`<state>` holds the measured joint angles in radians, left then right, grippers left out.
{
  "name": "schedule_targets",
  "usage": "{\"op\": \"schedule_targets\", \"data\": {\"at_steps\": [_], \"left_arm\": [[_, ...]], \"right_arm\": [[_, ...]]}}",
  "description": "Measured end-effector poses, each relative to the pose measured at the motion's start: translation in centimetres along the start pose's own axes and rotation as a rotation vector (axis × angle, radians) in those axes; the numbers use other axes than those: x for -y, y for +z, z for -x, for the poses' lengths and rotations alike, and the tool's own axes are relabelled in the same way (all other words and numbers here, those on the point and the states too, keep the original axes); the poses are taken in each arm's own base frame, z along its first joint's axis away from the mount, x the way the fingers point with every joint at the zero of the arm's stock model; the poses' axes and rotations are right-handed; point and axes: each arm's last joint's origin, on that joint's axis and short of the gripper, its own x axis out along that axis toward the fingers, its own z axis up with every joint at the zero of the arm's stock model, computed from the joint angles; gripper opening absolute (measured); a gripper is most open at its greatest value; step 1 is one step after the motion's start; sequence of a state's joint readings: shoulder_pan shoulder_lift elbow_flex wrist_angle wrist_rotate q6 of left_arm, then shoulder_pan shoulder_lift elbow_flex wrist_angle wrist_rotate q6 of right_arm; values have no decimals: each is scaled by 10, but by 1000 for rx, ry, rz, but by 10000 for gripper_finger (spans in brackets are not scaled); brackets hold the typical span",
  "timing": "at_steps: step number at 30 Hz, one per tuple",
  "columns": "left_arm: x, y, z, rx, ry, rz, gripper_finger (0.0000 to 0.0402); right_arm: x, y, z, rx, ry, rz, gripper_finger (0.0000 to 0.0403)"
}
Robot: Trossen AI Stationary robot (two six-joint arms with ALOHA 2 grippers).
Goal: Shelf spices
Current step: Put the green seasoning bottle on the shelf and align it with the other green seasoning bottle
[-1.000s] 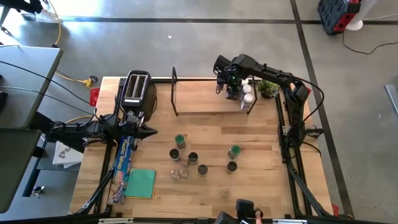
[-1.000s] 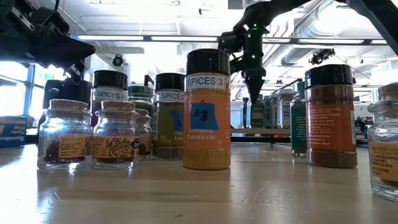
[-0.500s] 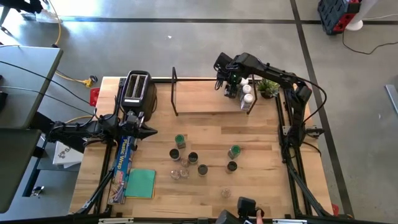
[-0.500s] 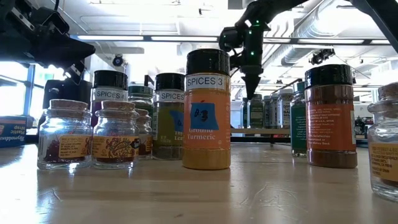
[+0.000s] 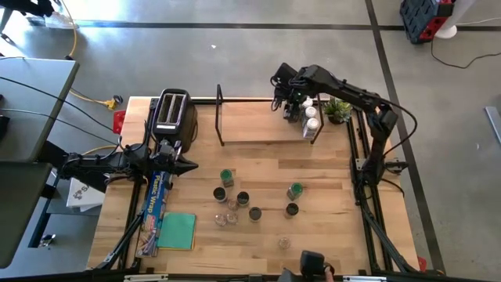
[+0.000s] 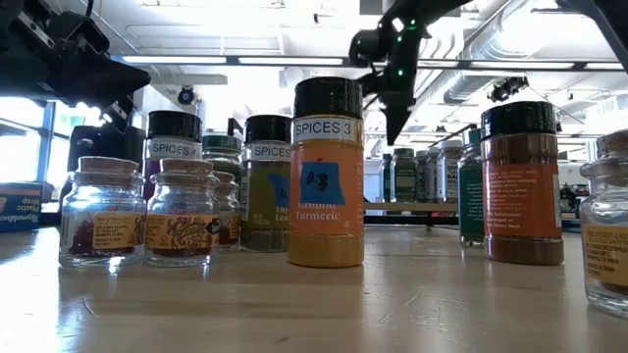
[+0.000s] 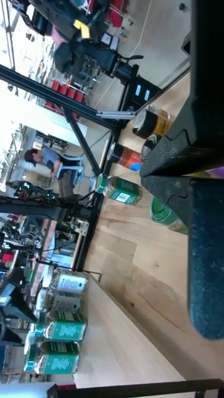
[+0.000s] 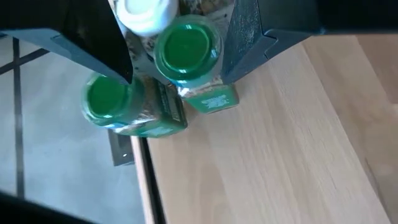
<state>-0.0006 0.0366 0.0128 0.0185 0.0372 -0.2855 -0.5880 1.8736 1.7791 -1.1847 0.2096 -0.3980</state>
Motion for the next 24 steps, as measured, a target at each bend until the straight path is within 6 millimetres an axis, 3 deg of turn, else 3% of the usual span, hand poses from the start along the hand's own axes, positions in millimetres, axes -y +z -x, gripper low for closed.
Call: {"op": "schedule_targets", "data": {"at_steps": [6, 9, 15, 20, 24], "left_arm": [[0, 0, 0, 0, 0, 0, 0], [0, 0, 0, 0, 0, 0, 0], [0, 0, 0, 0, 0, 0, 0], [0, 0, 0, 0, 0, 0, 0], [0, 0, 0, 0, 0, 0, 0]], "right_arm": [[-4, -9, 37, 103, 10, -18, 243], [-16, -11, 51, 188, 136, 57, 233], [-35, -23, 21, 89, 280, 104, 148], [-42, -32, -7, 19, 262, 106, 55], [-42, -36, -19, -3, 220, 101, 8]]}}
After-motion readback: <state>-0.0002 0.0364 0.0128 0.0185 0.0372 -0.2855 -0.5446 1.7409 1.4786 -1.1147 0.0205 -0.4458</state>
